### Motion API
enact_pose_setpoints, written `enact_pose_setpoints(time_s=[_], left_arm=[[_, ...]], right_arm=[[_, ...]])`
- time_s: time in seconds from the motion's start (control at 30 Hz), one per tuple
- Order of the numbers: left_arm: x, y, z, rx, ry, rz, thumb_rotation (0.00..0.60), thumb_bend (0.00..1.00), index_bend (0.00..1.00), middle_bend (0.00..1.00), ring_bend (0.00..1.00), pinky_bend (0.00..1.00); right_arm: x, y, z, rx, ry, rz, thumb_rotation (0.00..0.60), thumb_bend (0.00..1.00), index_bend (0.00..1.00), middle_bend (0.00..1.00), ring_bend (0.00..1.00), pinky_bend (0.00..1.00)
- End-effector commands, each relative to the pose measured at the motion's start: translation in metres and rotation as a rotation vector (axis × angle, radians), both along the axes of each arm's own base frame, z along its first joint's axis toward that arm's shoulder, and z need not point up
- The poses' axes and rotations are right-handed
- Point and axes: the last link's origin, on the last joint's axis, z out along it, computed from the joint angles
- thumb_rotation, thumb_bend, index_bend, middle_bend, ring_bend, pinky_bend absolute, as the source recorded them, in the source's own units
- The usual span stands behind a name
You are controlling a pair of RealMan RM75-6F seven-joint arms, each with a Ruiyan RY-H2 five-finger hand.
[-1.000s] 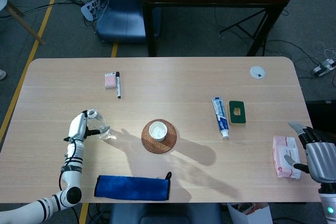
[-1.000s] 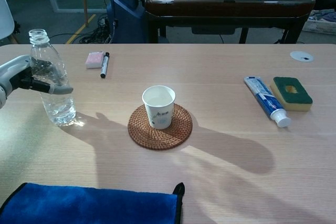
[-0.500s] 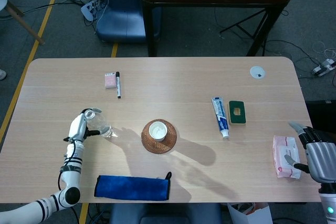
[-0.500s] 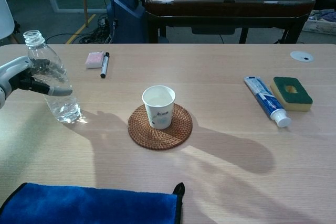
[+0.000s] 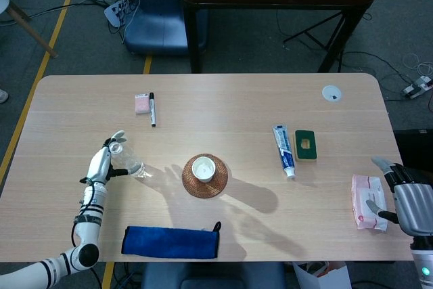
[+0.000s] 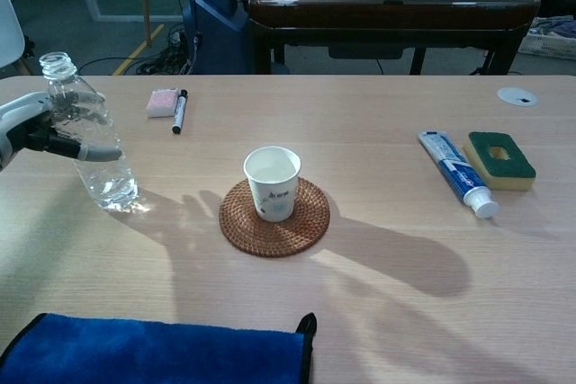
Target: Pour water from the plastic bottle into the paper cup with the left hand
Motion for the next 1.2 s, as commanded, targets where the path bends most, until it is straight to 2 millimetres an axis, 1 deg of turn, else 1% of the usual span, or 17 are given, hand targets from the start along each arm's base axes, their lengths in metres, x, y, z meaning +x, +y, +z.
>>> enact_pose_setpoints(time_s=[0.03, 0.23, 0.4, 0.57, 0.7, 0.8, 1.0, 1.07, 1.13, 1.2], left_arm=[[0.001, -0.004, 0.005, 0.008, 0.003, -0.018, 0.6, 0.0, 0.11, 0.18, 0.05, 0.17], [0.0, -0.011, 0.021, 0.031, -0.005, -0.053, 0.6, 0.0, 0.11, 0.18, 0.05, 0.17], [-0.007, -0.021, 0.037, 0.04, 0.032, -0.082, 0.6, 0.0, 0.11, 0.18, 0.05, 0.17], [-0.014, -0.032, 0.052, 0.03, 0.095, -0.104, 0.6, 0.0, 0.16, 0.18, 0.05, 0.17], [-0.02, -0.041, 0.065, 0.043, 0.136, -0.118, 0.6, 0.0, 0.18, 0.18, 0.05, 0.17], [-0.024, -0.046, 0.076, 0.091, 0.223, -0.16, 0.6, 0.0, 0.18, 0.18, 0.06, 0.17], [-0.031, -0.064, 0.085, 0.194, 0.351, -0.243, 0.6, 0.0, 0.2, 0.19, 0.07, 0.17], [-0.033, -0.071, 0.088, 0.224, 0.411, -0.272, 0.6, 0.0, 0.22, 0.21, 0.08, 0.17], [-0.035, -0.077, 0.09, 0.253, 0.465, -0.301, 0.6, 0.0, 0.25, 0.26, 0.12, 0.17], [-0.035, -0.084, 0.09, 0.274, 0.496, -0.325, 0.6, 0.0, 0.29, 0.3, 0.15, 0.17]], right_arm=[[0.0, 0.0, 0.0, 0.001, 0.0, 0.0, 0.6, 0.13, 0.18, 0.23, 0.21, 0.44], [0.0, 0.0, -0.001, 0.002, 0.002, 0.0, 0.6, 0.13, 0.18, 0.23, 0.21, 0.44], [0.0, -0.001, -0.001, 0.0, 0.003, -0.003, 0.6, 0.13, 0.18, 0.23, 0.21, 0.44], [0.0, -0.001, -0.002, -0.003, 0.007, -0.008, 0.6, 0.13, 0.18, 0.23, 0.21, 0.44], [-0.001, -0.001, -0.001, -0.008, 0.013, -0.01, 0.6, 0.13, 0.18, 0.23, 0.21, 0.44], [-0.001, -0.002, -0.001, -0.011, 0.016, -0.012, 0.6, 0.13, 0.18, 0.23, 0.21, 0.44], [-0.002, -0.003, -0.003, -0.01, 0.024, -0.019, 0.6, 0.13, 0.18, 0.23, 0.21, 0.44], [-0.002, -0.004, -0.004, -0.01, 0.027, -0.021, 0.6, 0.13, 0.18, 0.23, 0.21, 0.44], [-0.002, -0.005, -0.005, -0.013, 0.03, -0.024, 0.6, 0.13, 0.18, 0.23, 0.21, 0.44], [-0.003, -0.006, -0.006, -0.019, 0.035, -0.029, 0.6, 0.13, 0.18, 0.24, 0.21, 0.44]])
